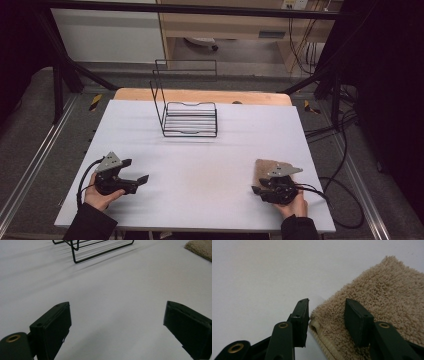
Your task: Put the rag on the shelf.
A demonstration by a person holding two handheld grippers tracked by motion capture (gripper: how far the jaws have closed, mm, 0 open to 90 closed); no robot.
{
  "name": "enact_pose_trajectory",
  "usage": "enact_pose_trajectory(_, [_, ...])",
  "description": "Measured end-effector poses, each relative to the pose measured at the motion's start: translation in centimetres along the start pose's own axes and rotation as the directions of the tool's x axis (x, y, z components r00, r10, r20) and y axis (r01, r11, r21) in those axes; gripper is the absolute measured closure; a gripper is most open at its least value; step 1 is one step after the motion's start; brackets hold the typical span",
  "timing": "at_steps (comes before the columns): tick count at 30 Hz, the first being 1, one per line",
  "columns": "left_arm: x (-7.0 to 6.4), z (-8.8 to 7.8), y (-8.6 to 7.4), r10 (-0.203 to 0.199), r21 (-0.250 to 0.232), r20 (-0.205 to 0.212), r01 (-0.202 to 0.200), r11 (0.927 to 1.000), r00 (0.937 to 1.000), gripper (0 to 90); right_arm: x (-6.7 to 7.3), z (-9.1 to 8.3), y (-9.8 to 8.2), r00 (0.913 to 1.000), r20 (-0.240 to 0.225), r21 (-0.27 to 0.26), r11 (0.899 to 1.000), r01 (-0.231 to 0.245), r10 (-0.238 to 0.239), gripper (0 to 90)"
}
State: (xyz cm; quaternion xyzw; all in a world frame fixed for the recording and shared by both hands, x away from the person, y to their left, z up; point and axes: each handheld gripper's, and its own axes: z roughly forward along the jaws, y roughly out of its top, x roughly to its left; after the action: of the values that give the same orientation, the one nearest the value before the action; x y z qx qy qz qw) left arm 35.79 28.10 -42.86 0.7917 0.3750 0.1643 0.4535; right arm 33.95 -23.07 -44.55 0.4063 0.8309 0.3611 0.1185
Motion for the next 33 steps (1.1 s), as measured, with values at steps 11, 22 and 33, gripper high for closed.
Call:
enact_pose_trajectory(11, [0.09,-0.19,-0.06,-0.003,-0.006,-0.005,0.003,1.0000,1.0000,8.3,0.37,0.09,0.09,0.9956,0.072,0.033,0.998,0.059,-0.061,75.0])
enact_pose_trajectory(22, [0.14,-0.24,-0.08,-0.005,-0.008,-0.002,0.005,1.0000,1.0000,8.7,0.11,-0.09,0.60,0.9968,0.074,0.041,0.999,0.026,-0.029,86.8])
enact_pose_trajectory(33, [0.04,-0.26,-0.06,-0.003,-0.008,-0.001,0.003,1.0000,1.0000,8.8,0.57,-0.08,0.07,0.9980,0.057,0.014,1.000,0.026,-0.027,64.7])
